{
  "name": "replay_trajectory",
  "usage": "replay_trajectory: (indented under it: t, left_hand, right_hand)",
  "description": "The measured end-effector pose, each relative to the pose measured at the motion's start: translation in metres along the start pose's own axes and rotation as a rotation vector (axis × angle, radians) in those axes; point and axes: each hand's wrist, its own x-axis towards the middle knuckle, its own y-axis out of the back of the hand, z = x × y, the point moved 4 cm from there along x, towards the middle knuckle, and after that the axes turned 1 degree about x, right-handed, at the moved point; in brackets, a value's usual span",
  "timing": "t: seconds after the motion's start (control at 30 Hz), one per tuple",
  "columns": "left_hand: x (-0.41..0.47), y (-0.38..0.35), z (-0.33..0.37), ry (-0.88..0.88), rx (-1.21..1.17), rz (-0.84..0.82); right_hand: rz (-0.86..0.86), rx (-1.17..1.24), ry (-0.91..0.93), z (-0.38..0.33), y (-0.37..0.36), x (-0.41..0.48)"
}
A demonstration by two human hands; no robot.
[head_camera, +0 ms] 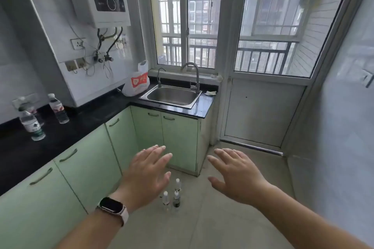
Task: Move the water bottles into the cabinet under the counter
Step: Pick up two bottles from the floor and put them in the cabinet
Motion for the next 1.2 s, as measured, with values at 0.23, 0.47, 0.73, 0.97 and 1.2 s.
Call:
replay_trajectory:
  t: [0.23,0.47,0.73,0.97,1.2]
  left_hand:
    - [0.038,-0.059,-0.069,0.019,-0.079,-0.066]
    - [0.068,-0.090,-0.113,0.049,-0.108,-0.056]
    - [0.102,-0.127,-0.136,0.104,-0.076,-0.099]
    - [0.150,-0.171,-0.132,0.244,0.014,-0.164]
    - [0.222,-0.220,-0.102,0.321,0.042,-0.191]
  right_hand:
    - [-0.047,0.016,0.050,-0.004,-0.041,0.084]
    - [-0.041,0.030,0.084,-0.005,-0.076,0.146]
    - [-0.029,0.091,0.147,0.023,-0.131,0.196]
    - [-0.042,0.203,0.253,0.078,-0.197,0.245]
    - [-0.079,0.305,0.381,0.162,-0.261,0.287]
